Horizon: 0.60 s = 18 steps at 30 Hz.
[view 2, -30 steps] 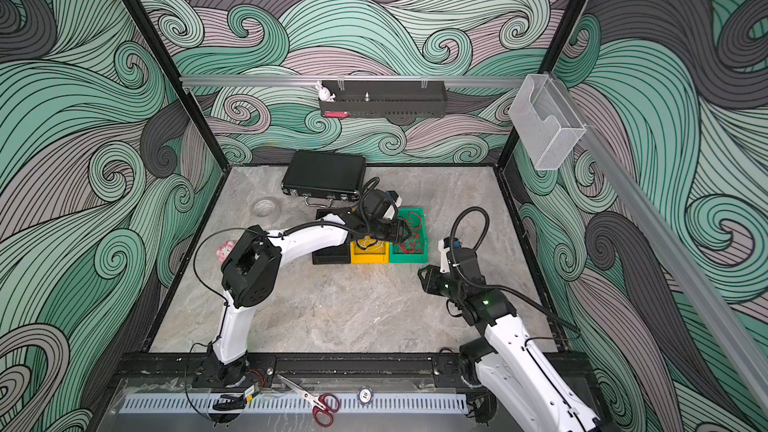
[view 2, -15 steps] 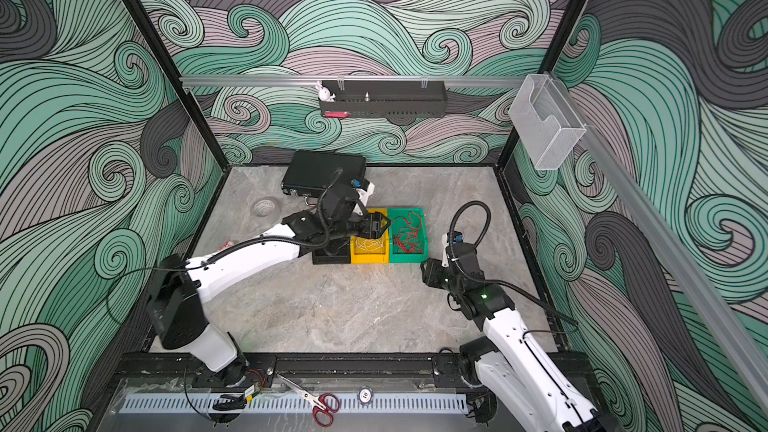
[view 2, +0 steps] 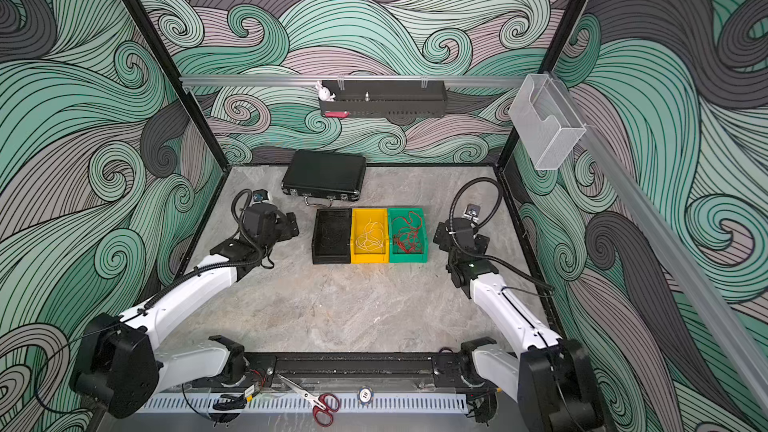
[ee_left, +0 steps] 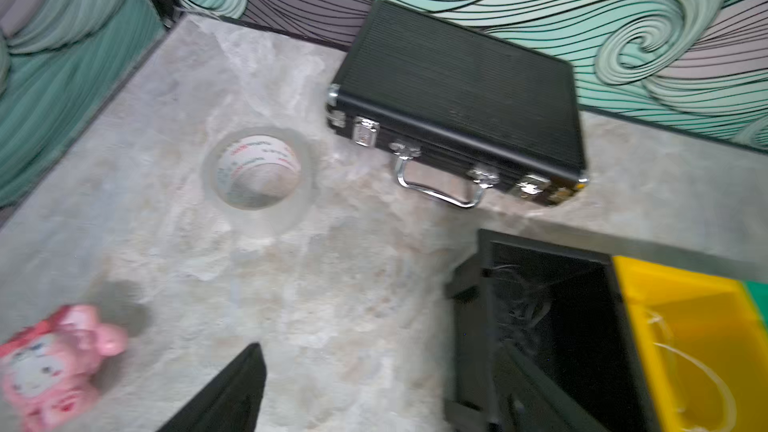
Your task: Untangle the cables
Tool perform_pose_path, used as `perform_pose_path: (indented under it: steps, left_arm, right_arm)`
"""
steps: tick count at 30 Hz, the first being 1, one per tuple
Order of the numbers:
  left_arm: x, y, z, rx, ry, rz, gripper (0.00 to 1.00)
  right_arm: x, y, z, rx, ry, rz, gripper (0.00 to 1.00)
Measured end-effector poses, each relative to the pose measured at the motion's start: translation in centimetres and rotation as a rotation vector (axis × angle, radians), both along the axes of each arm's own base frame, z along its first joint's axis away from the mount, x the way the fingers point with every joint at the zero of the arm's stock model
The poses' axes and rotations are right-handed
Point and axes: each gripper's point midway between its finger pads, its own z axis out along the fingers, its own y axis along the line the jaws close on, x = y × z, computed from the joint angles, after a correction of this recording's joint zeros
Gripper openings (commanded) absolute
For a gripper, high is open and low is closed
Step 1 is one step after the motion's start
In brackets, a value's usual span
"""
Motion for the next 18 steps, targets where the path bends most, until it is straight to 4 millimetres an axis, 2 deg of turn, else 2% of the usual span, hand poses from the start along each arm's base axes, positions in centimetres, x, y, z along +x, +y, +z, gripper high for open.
perform_pose_path:
  steps: [4,7,12,15,18]
  left_arm:
    - [-0.6,5.4,-2.4,0.1,-0.013,0.124,0.88]
    - [0.1,8.4,-3.2,0.151,-0.013,0.19,0.88]
    - [1.9,9.7,-6.3,0.232,0.0,0.178,0.87]
    - [1.5,10.4,-8.9,0.222,0.014,0.154,0.87]
    - [0.8,11.1,-10.8,0.208,0.013,0.148,0.89]
  right_arm:
    - [0.1,-2.1,-1.3,-0.073,-0.015,-0.056,0.99]
    - [0.7,-3.4,-1.8,-0.106,-0.036,-0.085,0.99]
    - [1.8,-4.7,-3.7,-0.142,-0.045,-0.096,0.99]
    - [1.5,-4.9,-4.9,-0.134,-0.052,-0.056,0.99]
    - [2.0,-4.2,-5.3,-0.122,-0.098,0.011,0.99]
